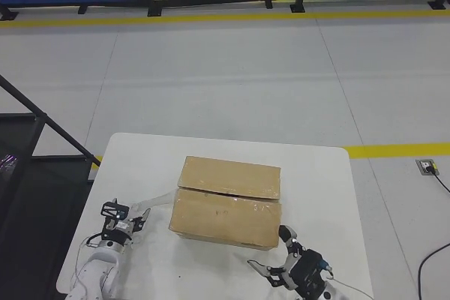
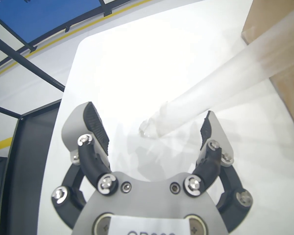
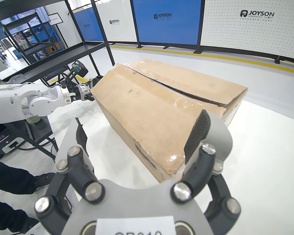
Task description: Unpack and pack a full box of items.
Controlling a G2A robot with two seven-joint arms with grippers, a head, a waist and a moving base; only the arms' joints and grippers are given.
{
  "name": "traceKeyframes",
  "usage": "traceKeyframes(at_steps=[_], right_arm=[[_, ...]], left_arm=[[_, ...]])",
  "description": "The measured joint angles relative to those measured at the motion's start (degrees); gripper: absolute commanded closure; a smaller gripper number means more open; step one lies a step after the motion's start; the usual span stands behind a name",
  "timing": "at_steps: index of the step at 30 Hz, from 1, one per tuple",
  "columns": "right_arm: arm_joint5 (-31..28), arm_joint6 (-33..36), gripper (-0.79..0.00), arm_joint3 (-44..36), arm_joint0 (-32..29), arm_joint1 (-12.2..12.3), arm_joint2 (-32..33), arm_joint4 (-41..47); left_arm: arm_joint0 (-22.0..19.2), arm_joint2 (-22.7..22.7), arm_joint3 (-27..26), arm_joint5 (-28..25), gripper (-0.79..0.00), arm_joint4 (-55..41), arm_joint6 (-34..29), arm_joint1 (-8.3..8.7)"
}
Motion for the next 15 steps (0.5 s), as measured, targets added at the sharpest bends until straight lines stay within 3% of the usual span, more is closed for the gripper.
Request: traceKeyframes(at_steps=[8,15], right_arm=[[-1.8,6.3,-0.785,-1.2,0.8,0.1,0.3,3.5],[-5.6,9.9,-0.785,-2.2,0.5,0.6,3.7,11.3]], left_arm=[[-2.5,0.2,2.0,0.9,-0.785,-2.0,-1.6,-0.21],[-2.4,-0.3,2.8,-1.7,-0.785,-0.1,-1.4,0.3]])
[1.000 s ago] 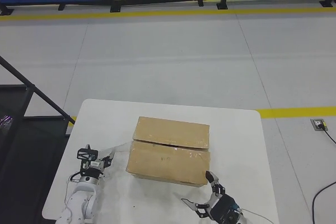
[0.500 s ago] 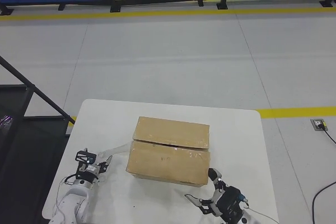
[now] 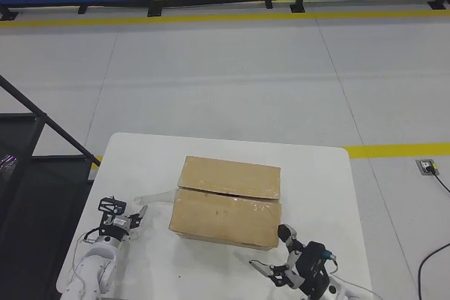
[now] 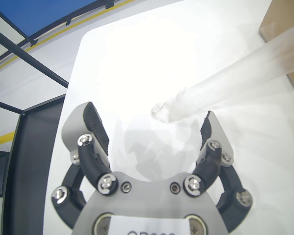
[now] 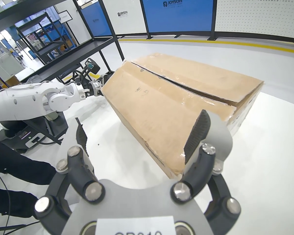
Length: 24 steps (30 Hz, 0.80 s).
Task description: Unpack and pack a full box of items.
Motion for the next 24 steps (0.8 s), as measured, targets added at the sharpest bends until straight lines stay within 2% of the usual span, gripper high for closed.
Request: traceKeyframes(at_steps=[5,10,16,21,24], right_arm=[[-4.4,4.1,-0.785,2.3,2.0,0.4,3.5,10.1],[-3.6,13.3,-0.785,4.8,5.7,0.8,4.7,18.5],[-5.4,22.5,-0.785,10.0,11.9,1.0,4.2,28.7],[-6.7,25.4,-0.785,13.8,15.4,1.2,4.4,34.4],[-9.6,26.6,-0.785,15.8,16.9,1.3,3.8,38.4]], left_arm=[[1.7,-1.0,-1.7,-2.5,-0.785,0.0,1.1,0.44],[3.6,-2.1,-3.8,-4.0,-0.785,1.2,0.4,0.98],[4.9,-2.4,-5.1,-5.8,-0.785,3.2,-0.8,1.44],[6.9,-3.8,-7.9,-9.6,-0.785,0.5,0.8,1.8],[8.5,-5.3,-10.5,-12.7,-0.785,-2.8,1.9,2.03]])
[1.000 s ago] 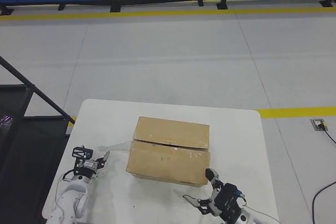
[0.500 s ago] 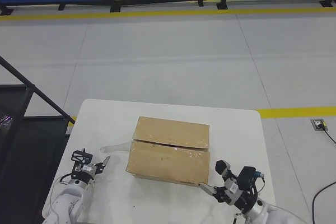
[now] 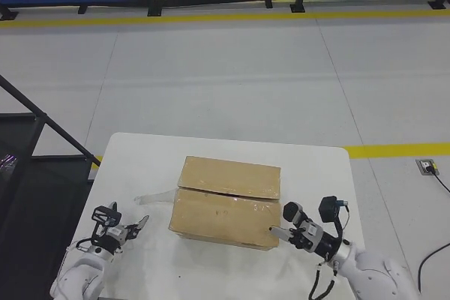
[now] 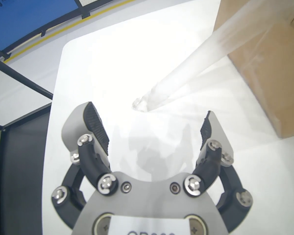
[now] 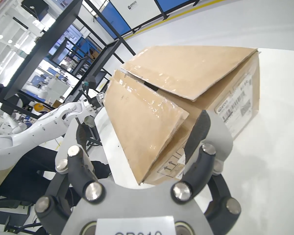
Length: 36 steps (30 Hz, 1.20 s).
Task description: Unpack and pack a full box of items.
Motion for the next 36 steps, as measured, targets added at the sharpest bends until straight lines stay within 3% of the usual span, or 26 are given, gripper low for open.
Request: traceKeyframes(at_steps=[10,16,23,30,36], right_arm=[[-12.1,4.8,-0.785,7.6,4.5,0.6,-1.6,14.3],[-19.8,9.6,-0.785,10.4,5.8,1.3,-3.6,22.5],[-20.5,19.8,-0.785,6.3,5.8,3.0,-5.9,33.2],[-20.5,20.1,-0.785,1.5,4.8,6.3,-11.7,29.7],[-20.5,20.1,-0.785,0.6,5.8,10.2,-18.4,24.2]], left_arm=[[6.1,-3.2,-9.2,-8.2,-0.785,-8.4,0.5,0.59],[8.0,-4.4,-13.2,-10.3,-0.785,-16.9,-0.1,0.51],[7.4,-4.0,-17.5,-10.4,-0.785,-25.0,-2.9,0.29],[8.4,-3.8,-21.9,-16.1,-0.785,-25.2,-7.0,0.8],[9.1,-4.7,-22.9,-25.1,-0.785,-19.7,-11.4,1.87]])
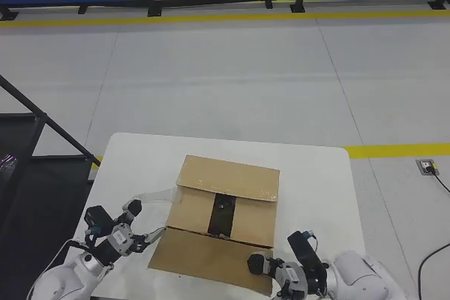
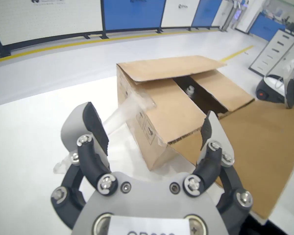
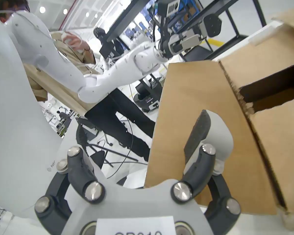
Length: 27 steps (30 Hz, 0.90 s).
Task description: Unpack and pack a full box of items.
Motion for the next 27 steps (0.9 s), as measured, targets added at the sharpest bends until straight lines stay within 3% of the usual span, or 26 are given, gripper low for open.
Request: traceKeyframes(at_steps=[6,10,13,27], right_arm=[[0.0,-1.0,-0.785,0.7,2.8,2.3,-3.6,4.1],[0.0,-8.4,-0.785,2.6,3.4,1.6,-2.5,15.5],[0.0,-12.1,-0.785,2.8,4.0,0.9,-2.6,18.7],[0.5,-12.4,-0.785,2.9,3.8,0.8,-2.8,19.1]], left_arm=[[0.1,0.6,0.5,-3.2,-0.785,6.6,-0.9,0.64],[0.5,1.6,0.3,-2.8,-0.785,10.0,0.1,0.83],[0.5,2.3,0.4,-2.2,-0.785,12.2,0.7,0.95],[0.6,3.4,1.6,0.7,-0.785,14.7,1.8,1.09]])
